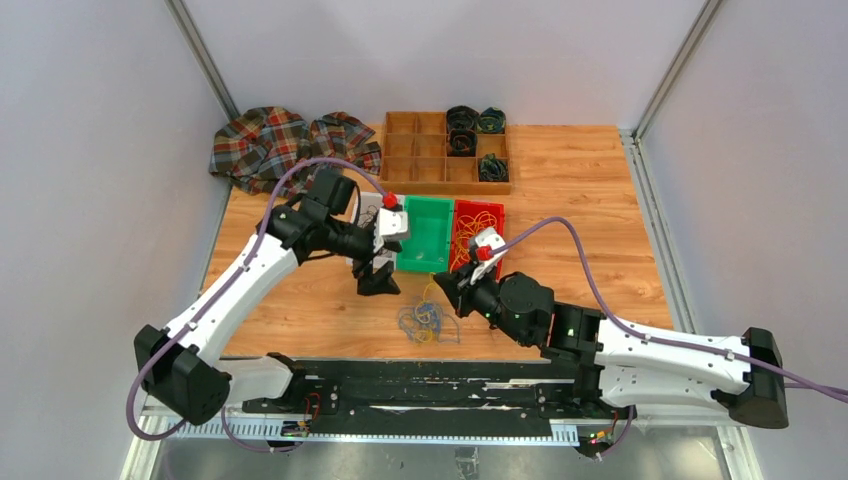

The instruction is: Untangle the cables

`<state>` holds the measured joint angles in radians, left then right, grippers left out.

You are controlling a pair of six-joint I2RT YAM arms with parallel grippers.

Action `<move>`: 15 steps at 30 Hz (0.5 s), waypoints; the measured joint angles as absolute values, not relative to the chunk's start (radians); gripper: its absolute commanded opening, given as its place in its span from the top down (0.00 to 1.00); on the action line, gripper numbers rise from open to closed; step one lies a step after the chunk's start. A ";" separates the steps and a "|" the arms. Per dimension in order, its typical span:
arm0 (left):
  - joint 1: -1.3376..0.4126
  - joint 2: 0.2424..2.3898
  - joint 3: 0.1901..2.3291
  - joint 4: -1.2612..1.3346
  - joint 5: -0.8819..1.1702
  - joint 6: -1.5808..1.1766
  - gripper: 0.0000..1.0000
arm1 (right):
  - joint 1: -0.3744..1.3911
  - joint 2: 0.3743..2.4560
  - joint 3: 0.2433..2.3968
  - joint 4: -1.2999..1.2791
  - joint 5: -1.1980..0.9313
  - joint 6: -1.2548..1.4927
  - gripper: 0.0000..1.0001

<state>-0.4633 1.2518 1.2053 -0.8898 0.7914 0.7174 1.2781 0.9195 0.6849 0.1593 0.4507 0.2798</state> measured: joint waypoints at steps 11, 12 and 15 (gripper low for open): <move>-0.564 1.119 1.080 -0.748 0.851 0.529 0.26 | 1.260 1.037 0.821 0.216 0.322 0.315 0.99; -0.576 1.111 1.080 -0.741 0.852 0.513 0.28 | 1.260 1.042 0.829 0.223 0.315 0.316 0.99; -0.595 1.098 1.066 -0.699 0.850 0.444 0.28 | 1.260 1.051 0.856 0.242 0.288 0.319 0.99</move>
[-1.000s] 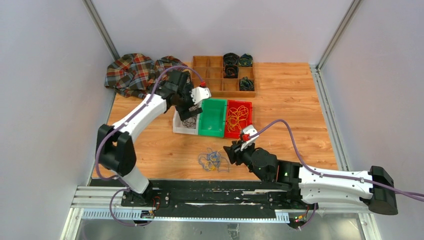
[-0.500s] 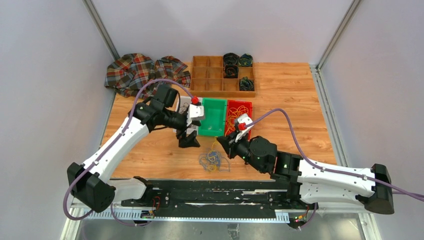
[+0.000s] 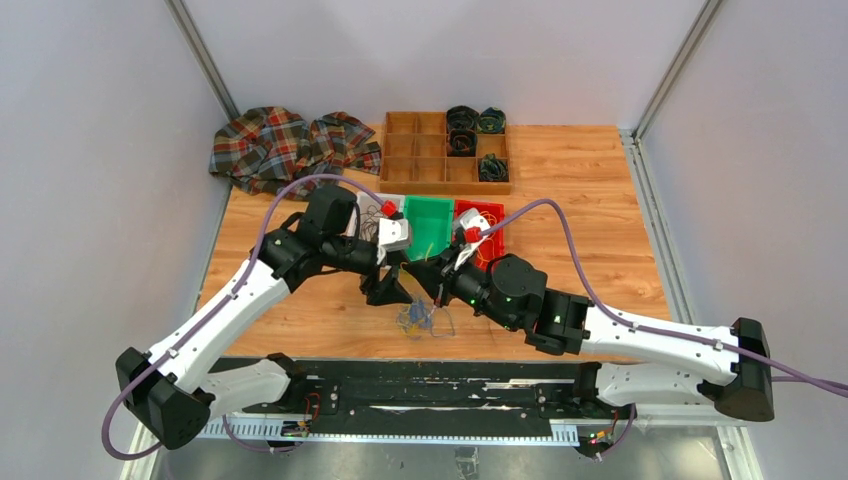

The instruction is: Untangle the cables

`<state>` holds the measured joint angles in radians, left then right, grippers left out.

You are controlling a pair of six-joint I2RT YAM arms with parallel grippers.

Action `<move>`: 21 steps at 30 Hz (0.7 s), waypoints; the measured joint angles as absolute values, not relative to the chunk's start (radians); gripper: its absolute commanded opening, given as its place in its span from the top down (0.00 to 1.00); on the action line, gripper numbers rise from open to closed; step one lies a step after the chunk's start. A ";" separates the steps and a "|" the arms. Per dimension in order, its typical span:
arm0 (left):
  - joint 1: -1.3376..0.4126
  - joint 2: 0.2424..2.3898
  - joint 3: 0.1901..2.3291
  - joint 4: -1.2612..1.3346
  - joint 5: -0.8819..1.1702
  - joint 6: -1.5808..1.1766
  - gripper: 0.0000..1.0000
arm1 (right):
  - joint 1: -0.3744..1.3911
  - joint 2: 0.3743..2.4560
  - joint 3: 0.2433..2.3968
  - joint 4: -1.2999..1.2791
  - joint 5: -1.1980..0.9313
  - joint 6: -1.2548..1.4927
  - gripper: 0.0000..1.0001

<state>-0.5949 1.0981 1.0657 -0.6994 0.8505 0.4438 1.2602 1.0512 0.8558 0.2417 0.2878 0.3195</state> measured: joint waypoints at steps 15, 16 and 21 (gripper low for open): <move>-0.598 1.040 0.989 -0.526 0.778 0.190 0.99 | 1.259 1.010 0.860 0.287 0.244 0.365 0.52; -0.598 1.041 1.017 -0.540 0.774 0.190 0.99 | 1.259 0.996 0.850 0.287 0.247 0.368 0.46; -0.598 1.043 1.163 -0.621 0.749 0.222 0.99 | 1.256 0.880 0.739 0.273 0.286 0.375 0.34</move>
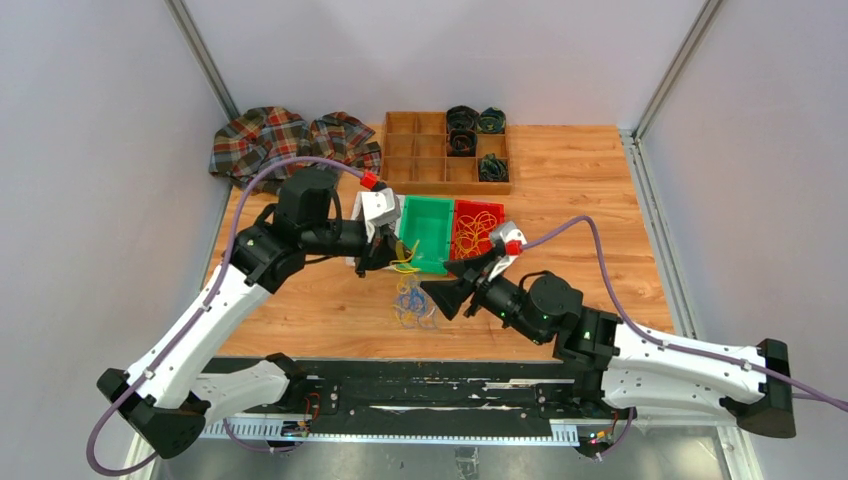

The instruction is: Untangle the cables

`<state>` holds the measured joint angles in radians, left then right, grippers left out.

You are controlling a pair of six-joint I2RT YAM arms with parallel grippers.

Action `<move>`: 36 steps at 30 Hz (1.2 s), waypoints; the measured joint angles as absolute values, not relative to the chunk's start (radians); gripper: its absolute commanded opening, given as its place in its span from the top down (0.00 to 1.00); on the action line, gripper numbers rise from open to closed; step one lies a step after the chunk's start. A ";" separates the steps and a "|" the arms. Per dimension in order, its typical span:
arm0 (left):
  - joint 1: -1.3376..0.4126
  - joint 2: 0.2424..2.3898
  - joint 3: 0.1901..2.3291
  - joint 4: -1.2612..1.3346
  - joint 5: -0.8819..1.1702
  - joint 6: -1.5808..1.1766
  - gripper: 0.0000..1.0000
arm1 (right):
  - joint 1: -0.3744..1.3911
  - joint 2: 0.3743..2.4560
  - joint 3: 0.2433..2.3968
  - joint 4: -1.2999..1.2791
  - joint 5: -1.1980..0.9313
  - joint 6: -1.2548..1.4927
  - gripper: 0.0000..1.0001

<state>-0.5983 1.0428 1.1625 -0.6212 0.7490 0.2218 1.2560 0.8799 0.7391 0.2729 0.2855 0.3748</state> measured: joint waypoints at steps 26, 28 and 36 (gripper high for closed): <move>-0.598 1.049 1.494 -0.865 0.786 0.231 0.99 | 1.243 1.316 0.691 0.611 0.254 0.230 0.59; -0.598 1.064 1.590 -0.871 0.785 0.228 1.00 | 1.229 1.362 0.616 0.659 0.255 0.267 0.59; -0.599 1.124 1.869 -0.878 0.730 0.249 1.00 | 1.225 1.474 0.474 0.769 0.254 0.346 0.61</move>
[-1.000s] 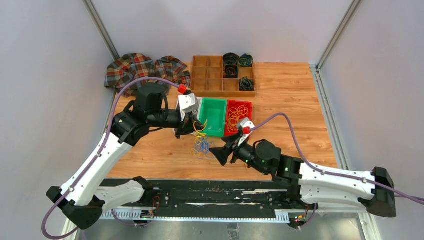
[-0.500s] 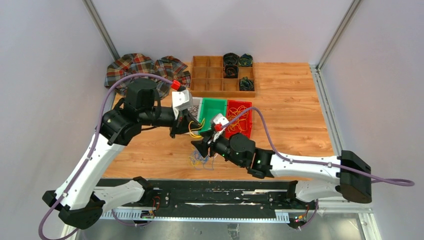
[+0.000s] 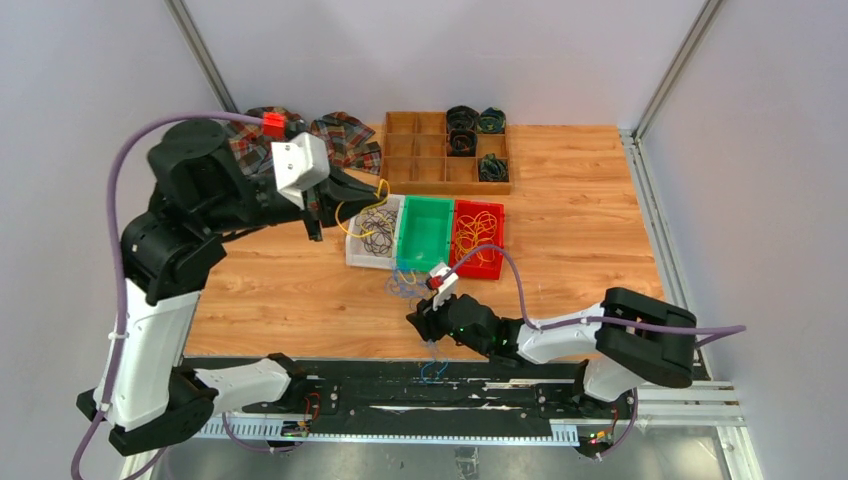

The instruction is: Untangle the cables

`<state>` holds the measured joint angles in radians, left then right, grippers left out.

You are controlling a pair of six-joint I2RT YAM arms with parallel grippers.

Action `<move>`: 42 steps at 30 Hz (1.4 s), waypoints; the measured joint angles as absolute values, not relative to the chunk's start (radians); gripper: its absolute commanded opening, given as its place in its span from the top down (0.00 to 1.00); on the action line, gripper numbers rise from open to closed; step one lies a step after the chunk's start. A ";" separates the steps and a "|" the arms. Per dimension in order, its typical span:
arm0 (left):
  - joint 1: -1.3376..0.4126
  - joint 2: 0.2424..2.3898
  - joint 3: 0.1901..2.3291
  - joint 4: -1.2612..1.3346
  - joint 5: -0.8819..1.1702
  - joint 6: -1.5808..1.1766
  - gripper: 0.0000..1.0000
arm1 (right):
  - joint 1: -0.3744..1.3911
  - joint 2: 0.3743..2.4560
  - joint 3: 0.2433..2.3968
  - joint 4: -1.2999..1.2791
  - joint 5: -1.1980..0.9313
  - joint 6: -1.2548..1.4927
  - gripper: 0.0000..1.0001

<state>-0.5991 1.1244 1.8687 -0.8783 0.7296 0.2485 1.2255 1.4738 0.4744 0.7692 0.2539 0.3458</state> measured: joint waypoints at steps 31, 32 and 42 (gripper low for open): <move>-0.599 1.181 2.068 -0.872 0.516 0.370 1.00 | 1.225 1.046 0.712 0.455 0.234 0.158 0.29; -0.599 1.181 2.068 -0.872 0.516 0.370 1.00 | 1.226 1.047 0.723 0.441 0.224 0.153 0.29; -0.599 1.171 2.050 -0.871 0.516 0.371 1.00 | 1.253 1.127 0.861 0.421 0.176 0.098 0.38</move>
<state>-0.5991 1.1709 2.0499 -0.8715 0.5156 0.3706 1.2530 1.1275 0.8608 0.4213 0.1761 0.0982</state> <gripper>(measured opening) 0.018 0.676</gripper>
